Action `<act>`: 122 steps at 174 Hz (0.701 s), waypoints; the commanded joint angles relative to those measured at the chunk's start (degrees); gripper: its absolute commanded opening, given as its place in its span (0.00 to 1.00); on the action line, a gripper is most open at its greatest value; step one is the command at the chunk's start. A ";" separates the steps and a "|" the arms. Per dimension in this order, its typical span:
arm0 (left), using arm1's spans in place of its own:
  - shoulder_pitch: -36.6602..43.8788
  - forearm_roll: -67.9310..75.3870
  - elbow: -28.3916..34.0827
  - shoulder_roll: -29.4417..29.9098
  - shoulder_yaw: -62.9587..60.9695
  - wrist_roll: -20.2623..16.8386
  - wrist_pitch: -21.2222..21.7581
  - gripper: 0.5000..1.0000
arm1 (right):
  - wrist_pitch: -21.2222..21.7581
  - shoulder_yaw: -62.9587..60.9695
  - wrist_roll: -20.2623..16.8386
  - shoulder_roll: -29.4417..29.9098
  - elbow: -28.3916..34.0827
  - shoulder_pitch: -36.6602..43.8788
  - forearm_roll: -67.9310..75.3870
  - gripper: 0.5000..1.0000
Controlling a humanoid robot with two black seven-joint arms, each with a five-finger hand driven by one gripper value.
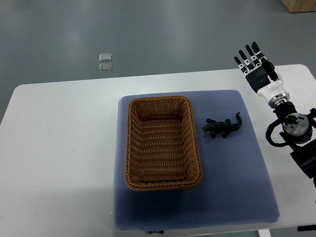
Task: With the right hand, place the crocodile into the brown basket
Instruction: 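Raise the right hand and swing it toward the dark green crocodile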
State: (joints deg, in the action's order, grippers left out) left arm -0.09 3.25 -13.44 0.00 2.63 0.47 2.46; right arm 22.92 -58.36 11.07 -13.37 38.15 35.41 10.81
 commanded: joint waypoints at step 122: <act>0.00 0.00 0.09 0.00 0.09 0.15 -0.35 1.00 | 2.92 0.44 -0.43 -3.59 1.49 4.14 -18.71 0.86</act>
State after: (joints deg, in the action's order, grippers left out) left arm -0.09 3.25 -13.36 0.00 2.73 0.62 2.32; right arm 24.12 -58.05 10.73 -15.26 39.02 37.99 -0.50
